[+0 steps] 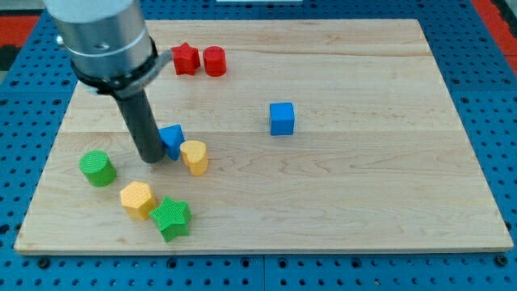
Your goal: Push the blue triangle into the left side of the blue cube
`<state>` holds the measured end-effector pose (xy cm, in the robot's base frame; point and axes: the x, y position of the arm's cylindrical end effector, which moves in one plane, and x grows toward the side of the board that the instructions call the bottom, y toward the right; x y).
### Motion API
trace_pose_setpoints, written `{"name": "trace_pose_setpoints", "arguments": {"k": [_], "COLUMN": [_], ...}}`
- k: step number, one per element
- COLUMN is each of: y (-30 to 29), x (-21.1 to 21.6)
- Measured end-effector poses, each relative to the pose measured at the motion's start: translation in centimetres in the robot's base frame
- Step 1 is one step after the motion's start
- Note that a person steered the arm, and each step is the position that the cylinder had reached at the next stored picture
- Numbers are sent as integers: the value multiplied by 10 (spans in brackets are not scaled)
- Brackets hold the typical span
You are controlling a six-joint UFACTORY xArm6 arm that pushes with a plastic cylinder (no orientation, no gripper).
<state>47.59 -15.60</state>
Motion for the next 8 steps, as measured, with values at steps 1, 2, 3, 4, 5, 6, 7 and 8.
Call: {"name": "trace_pose_setpoints", "arguments": {"k": [1,2,3,4,5,6,7,8], "y": [2,38,26,31,67,111,121,87], "x": [-17,-17,-15,-1,-1,-3,-14,-14]}}
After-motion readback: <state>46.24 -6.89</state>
